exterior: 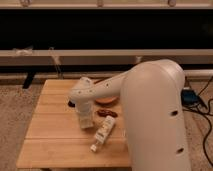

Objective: Wipe the white sponge on the table

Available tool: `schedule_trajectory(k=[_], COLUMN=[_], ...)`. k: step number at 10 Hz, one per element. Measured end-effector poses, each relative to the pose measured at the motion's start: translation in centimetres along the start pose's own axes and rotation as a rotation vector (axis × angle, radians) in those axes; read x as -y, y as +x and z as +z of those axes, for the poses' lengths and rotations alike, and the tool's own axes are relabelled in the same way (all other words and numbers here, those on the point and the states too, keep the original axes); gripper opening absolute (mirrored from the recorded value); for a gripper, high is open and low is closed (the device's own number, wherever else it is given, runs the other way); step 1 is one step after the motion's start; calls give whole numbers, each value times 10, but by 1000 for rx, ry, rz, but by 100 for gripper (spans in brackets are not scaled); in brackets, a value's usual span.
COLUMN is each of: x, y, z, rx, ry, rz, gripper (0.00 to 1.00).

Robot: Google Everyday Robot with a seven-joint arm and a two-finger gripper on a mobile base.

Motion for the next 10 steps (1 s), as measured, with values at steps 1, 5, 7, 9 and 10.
schedule_trajectory(k=[1,5,7,9,10], x=[-8,-75,-108,-141,-149], y=[-10,-65,-78,-65,-57], z=[1,7,13,22,25], rx=[-3,-14,-26,-44,-50], ry=[8,48,75,101,108], rz=[-11,-99,-168,-248,-274], gripper=[0,0,0,0,0])
